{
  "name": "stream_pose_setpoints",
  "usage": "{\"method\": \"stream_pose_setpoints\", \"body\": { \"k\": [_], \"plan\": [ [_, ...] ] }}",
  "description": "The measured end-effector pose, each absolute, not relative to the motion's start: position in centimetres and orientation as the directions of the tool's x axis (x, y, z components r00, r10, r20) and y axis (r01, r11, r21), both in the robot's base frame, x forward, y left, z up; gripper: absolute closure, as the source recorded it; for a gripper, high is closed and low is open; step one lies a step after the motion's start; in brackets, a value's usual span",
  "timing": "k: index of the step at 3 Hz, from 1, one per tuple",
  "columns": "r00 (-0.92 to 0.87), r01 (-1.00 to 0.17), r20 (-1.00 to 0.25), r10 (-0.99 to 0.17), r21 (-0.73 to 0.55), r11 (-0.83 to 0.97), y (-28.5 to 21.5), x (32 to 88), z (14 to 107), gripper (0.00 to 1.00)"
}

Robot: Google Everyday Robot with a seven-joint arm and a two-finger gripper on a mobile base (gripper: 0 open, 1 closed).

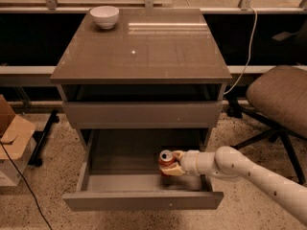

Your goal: Place coke can into middle drawer

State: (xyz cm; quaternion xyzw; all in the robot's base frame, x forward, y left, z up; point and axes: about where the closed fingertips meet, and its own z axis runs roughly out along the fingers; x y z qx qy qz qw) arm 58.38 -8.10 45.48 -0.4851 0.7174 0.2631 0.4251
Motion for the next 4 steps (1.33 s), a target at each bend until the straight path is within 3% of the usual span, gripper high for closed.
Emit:
{"method": "stream_pose_setpoints", "body": {
  "k": [1,2,3,4],
  "plan": [
    [-0.165,-0.923,-0.871,-0.464,-0.029,0.384,-7.6,58.9,43.7,0.58],
    [-0.182,-0.927,-0.872,-0.454,-0.002,0.374,-7.3,59.2,42.7,0.27],
    [-0.181,-0.928,-0.872,-0.454,-0.001,0.372,-7.1,59.2,42.7,0.04],
    [-0.181,-0.929,-0.873,-0.454,0.000,0.370,-7.0,59.1,42.6,0.00]
  ]
}}
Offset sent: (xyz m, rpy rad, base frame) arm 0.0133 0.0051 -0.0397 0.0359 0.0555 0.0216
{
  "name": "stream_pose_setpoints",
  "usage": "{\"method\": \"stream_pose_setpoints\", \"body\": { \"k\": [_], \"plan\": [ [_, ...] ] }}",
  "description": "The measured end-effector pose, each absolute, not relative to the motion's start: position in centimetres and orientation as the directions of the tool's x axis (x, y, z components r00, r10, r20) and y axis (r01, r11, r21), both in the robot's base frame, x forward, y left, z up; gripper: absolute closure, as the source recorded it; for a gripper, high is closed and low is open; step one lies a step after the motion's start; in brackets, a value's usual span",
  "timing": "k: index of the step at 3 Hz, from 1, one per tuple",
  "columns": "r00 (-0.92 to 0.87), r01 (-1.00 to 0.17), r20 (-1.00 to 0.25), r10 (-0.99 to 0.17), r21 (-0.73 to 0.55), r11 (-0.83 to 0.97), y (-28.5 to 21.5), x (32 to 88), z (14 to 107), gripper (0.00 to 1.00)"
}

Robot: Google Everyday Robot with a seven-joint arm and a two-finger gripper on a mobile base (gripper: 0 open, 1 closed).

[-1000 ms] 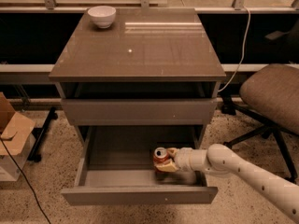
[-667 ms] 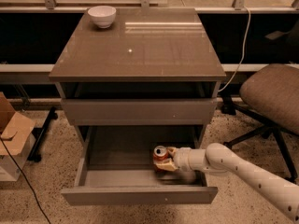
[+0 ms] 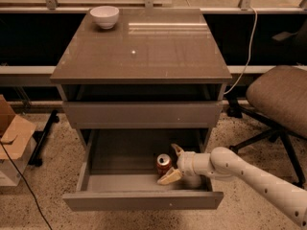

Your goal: Place coke can into middle drawer

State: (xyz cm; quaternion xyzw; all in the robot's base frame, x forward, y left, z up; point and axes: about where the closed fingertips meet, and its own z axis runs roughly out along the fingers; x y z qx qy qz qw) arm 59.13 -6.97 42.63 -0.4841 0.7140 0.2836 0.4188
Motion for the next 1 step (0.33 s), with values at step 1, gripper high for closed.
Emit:
{"method": "stream_pose_setpoints", "body": {
  "k": [1],
  "plan": [
    [-0.181,-0.929,-0.873,-0.454,0.000,0.370,-6.97,59.13,42.63,0.00]
  ]
}}
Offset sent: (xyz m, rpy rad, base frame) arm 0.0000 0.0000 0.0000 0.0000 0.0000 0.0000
